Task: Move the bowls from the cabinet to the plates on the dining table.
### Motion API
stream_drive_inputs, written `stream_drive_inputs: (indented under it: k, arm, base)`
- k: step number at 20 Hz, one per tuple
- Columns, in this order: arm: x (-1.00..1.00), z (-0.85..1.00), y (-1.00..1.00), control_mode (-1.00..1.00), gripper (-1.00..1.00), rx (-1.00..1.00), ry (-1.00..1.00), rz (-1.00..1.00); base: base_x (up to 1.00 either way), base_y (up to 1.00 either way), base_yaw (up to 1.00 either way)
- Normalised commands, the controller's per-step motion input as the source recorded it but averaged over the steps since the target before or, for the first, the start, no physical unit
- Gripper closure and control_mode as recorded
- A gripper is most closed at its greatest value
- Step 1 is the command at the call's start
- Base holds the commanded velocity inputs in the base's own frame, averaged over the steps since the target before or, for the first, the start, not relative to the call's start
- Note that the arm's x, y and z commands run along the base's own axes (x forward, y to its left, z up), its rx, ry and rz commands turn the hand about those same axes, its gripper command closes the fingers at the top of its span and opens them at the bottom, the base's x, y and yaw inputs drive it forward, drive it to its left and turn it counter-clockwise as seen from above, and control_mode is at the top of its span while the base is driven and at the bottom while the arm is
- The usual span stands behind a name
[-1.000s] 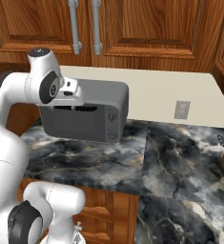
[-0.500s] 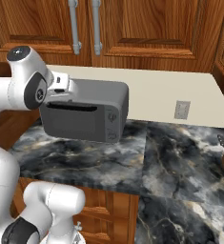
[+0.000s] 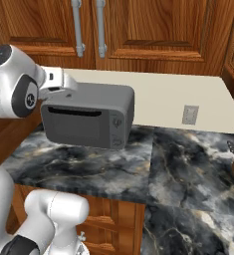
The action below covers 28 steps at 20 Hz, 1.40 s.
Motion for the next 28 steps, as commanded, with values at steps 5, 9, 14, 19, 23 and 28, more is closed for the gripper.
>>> stream_drive_inputs:
  k: [5,9,14,19,23,28]
  arm:
    - [-0.13,0.39,0.0,-1.0,-1.0,-0.01,-0.15,0.0]
    - [-0.12,0.35,0.0,-1.0,-1.0,0.0,-0.12,0.0]
    - [-0.11,0.35,0.0,-1.0,-1.0,0.0,-0.1,0.0]
    - [-0.03,0.36,0.0,-1.0,-1.0,-0.01,-0.1,0.0]
    - [0.0,0.38,0.02,-1.0,-1.0,0.0,-0.06,0.0]
    - [0.02,0.37,0.0,-1.0,-1.0,0.03,-0.01,0.0]
  base:
    - [0.0,0.0,0.0]
    - [0.0,0.0,0.0]
    - [0.0,0.0,0.0]
    - [0.0,0.0,0.0]
    - [0.0,0.0,0.0]
    - [0.0,0.0,0.0]
